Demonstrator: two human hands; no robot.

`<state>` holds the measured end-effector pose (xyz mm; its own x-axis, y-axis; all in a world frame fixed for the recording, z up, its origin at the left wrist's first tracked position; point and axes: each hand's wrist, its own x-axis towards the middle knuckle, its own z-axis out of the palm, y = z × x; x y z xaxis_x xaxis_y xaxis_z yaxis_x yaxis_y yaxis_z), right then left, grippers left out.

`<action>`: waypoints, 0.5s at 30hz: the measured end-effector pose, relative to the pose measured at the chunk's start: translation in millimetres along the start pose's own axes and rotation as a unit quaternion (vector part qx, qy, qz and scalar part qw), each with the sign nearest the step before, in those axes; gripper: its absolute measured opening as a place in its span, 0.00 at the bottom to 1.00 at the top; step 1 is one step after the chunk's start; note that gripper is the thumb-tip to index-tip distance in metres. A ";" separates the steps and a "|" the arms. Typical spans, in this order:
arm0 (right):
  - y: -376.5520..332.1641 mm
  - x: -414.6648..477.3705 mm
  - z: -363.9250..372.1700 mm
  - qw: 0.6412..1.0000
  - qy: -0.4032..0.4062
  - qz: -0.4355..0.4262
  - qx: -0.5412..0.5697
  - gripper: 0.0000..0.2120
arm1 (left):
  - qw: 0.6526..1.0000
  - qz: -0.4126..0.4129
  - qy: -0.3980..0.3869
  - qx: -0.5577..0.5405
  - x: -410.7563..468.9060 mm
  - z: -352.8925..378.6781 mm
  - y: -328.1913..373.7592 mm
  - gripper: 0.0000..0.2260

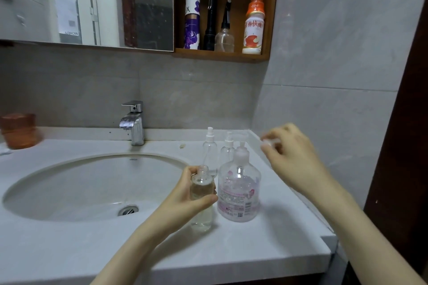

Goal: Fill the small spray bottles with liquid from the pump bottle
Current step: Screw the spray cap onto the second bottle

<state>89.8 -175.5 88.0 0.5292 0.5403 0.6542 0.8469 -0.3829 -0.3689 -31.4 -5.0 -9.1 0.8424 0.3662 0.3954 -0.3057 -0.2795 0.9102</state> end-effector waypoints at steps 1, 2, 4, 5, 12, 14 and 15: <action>-17.9 2.3 -7.1 0.998 -0.013 -0.046 0.030 0.11 | 1.000 0.002 -0.003 -0.002 0.7 -0.3 -0.8 0.19; -35.7 5.9 -10.4 0.994 -0.043 -0.092 0.045 0.12 | 1.000 0.003 -0.003 -0.003 1.3 -0.3 -1.0 0.19; -60.3 15.1 -5.0 0.978 -0.139 -0.153 0.034 0.13 | 1.000 0.007 0.001 -0.009 2.1 0.1 -1.3 0.19; -68.3 19.9 1.8 0.969 -0.183 -0.168 0.007 0.14 | 1.000 0.008 0.003 -0.011 2.5 0.6 -1.8 0.19; -82.0 33.4 29.1 0.927 -0.311 -0.193 -0.087 0.12 | 1.000 0.009 -0.006 0.002 1.6 1.2 -3.8 0.21; -81.5 36.0 29.3 0.919 -0.328 -0.195 -0.099 0.13 | 1.000 0.011 -0.007 0.003 2.0 0.1 -1.8 0.22; -79.9 36.9 29.7 0.916 -0.338 -0.193 -0.099 0.12 | 1.000 0.014 -0.011 0.005 2.0 -0.1 -1.8 0.23</action>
<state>43.2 -102.7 121.9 0.1591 0.9790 0.1271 0.9872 -0.1573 -0.0245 -29.2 -3.7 -10.0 0.8429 0.3384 0.4183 -0.3256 -0.2981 0.8973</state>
